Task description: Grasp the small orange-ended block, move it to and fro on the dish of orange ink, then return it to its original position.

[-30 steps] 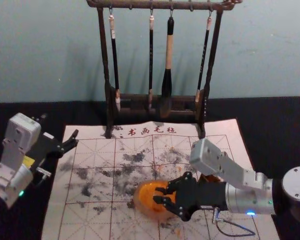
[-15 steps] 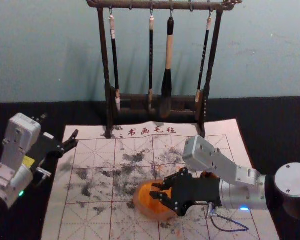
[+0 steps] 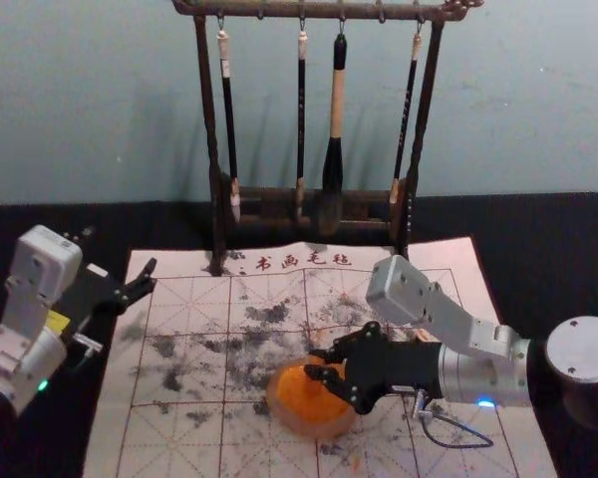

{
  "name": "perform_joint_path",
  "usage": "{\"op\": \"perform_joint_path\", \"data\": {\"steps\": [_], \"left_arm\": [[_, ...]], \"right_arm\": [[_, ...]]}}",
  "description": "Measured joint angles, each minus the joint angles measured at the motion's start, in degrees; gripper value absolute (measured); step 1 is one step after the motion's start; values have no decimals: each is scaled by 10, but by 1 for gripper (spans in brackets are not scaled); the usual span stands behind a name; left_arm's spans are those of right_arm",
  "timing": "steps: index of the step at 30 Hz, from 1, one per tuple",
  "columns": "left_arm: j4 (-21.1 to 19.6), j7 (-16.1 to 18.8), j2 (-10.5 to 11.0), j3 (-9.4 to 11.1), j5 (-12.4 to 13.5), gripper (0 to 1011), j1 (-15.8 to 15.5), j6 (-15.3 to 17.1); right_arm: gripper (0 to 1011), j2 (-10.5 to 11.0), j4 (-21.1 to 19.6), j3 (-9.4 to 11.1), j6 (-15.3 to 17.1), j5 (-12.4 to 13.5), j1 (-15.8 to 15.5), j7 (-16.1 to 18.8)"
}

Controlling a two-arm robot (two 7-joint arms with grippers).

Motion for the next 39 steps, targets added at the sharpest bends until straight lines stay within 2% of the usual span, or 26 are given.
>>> {"op": "perform_joint_path", "data": {"steps": [11, 21, 30, 39], "left_arm": [[0, 0, 0, 0, 0, 1001, 0, 0], [0, 0, 0, 0, 0, 1001, 0, 0], [0, 0, 0, 0, 0, 1001, 0, 0], [0, 0, 0, 0, 0, 1001, 0, 0]], "right_arm": [[91, 10, -3, 10, 2, 5, -7, 0], [91, 31, -28, 18, 2, 18, -25, 8], [91, 41, -49, 13, 1, 26, -36, 18], [91, 36, -51, 2, 3, 27, -33, 20]]}}
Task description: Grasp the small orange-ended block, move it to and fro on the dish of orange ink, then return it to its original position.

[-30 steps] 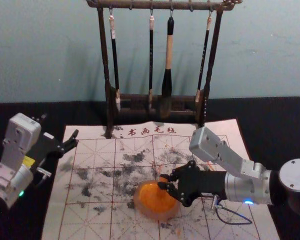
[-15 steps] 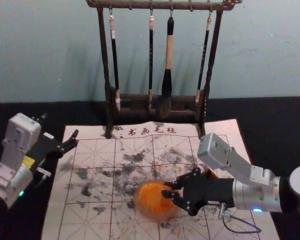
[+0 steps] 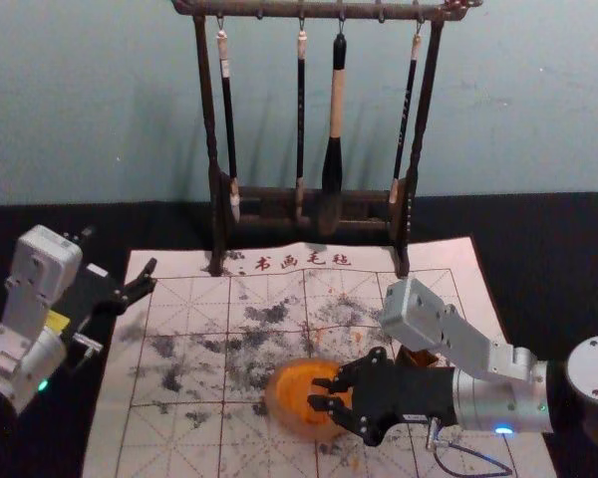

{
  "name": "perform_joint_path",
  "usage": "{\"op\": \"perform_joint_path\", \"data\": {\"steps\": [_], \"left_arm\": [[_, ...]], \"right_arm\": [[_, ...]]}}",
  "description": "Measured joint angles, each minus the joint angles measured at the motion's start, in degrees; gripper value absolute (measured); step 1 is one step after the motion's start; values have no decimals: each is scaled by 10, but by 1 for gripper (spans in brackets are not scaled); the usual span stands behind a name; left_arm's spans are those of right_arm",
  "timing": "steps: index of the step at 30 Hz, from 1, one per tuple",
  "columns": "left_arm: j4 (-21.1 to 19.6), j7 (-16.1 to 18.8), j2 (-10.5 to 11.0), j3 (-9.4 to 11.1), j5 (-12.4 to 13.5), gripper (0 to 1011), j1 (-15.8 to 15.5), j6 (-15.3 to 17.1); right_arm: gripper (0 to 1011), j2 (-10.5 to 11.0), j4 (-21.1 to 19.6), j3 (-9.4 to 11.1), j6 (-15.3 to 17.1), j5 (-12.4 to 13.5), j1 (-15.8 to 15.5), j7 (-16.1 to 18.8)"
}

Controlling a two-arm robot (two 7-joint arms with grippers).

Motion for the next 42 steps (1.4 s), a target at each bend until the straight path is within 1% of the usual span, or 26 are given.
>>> {"op": "perform_joint_path", "data": {"steps": [5, 14, 21, 27, 33, 42], "left_arm": [[0, 0, 0, 0, 0, 1001, 0, 0], [0, 0, 0, 0, 0, 1002, 0, 0], [0, 0, 0, 0, 0, 1002, 0, 0], [0, 0, 0, 0, 0, 1001, 0, 0], [0, 0, 0, 0, 0, 1002, 0, 0], [0, 0, 0, 0, 0, 1001, 0, 0]], "right_arm": [[91, -9, 8, -4, 2, -1, 7, -3], [91, -30, 34, -9, 5, -13, 23, -17], [91, -42, 51, -6, 7, -17, 33, -24], [91, -47, 62, -1, 10, -18, 38, -27], [91, -45, 65, 5, 12, -17, 38, -29], [91, -24, 48, 18, 14, -7, 26, -24]]}}
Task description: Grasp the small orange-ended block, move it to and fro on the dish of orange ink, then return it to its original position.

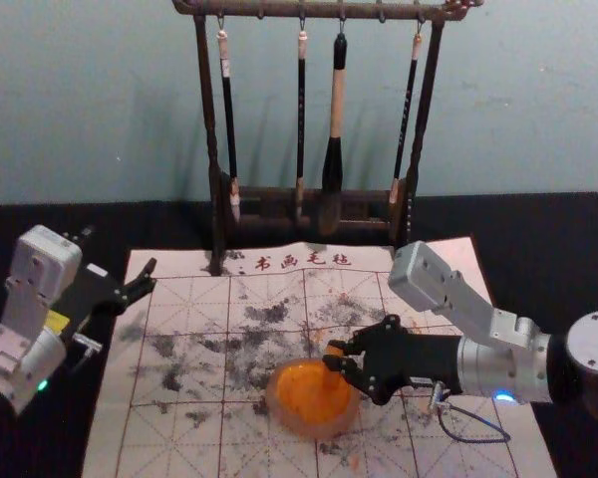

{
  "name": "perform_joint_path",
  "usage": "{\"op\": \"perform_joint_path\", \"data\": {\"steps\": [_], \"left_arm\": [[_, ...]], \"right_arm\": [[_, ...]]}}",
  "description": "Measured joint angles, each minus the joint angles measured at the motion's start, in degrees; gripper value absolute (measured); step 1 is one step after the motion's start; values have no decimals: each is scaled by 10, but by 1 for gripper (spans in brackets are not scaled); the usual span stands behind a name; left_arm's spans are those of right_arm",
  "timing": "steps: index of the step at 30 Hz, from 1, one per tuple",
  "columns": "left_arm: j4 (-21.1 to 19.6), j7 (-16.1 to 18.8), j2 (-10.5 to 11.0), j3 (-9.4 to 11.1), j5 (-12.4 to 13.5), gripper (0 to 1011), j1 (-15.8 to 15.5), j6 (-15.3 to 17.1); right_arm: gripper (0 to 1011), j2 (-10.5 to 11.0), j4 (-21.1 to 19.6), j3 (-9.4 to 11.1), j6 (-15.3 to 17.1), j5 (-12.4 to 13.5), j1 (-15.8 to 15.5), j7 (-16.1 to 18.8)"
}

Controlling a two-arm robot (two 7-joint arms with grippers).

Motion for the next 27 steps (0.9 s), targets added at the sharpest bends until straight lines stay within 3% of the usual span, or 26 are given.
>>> {"op": "perform_joint_path", "data": {"steps": [11, 27], "left_arm": [[0, 0, 0, 0, 0, 1001, 0, 0], [0, 0, 0, 0, 0, 1001, 0, 0]], "right_arm": [[91, 23, -30, 5, 4, 23, -16, 16], [91, 31, -45, -16, 5, 33, -21, 27]]}}
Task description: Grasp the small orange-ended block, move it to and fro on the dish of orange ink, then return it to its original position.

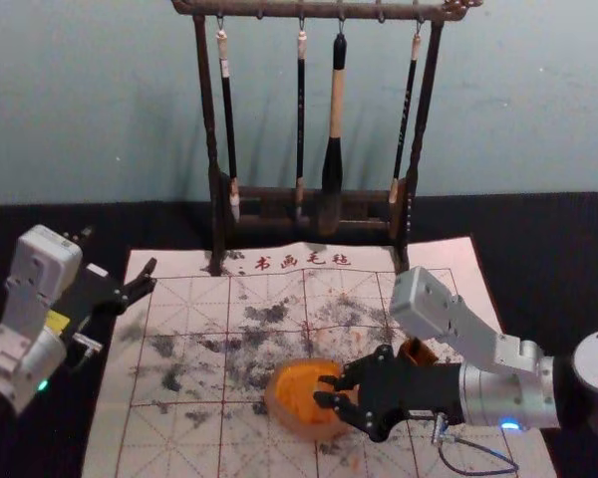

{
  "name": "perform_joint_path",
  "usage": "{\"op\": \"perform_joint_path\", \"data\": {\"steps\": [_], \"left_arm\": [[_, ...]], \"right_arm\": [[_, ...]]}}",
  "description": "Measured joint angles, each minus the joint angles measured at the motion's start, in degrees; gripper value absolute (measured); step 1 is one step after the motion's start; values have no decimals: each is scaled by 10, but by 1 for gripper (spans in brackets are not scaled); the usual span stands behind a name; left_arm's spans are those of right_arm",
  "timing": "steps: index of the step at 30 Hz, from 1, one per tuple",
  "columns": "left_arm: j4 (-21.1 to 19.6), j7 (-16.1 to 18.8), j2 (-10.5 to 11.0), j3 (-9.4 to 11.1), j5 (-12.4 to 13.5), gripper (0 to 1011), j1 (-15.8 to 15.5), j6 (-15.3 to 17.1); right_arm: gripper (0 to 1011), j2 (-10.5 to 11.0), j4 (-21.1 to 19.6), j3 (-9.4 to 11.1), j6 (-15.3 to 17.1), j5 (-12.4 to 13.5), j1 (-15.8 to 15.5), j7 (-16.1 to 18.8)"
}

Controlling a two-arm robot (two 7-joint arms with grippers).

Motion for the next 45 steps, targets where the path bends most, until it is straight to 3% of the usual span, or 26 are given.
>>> {"op": "perform_joint_path", "data": {"steps": [24, 45], "left_arm": [[0, 0, 0, 0, 0, 1001, 0, 0], [0, 0, 0, 0, 0, 1001, 0, 0]], "right_arm": [[91, -36, 44, -11, 1, -11, 31, -19], [91, -26, 46, 9, 8, -7, 26, -25]]}}
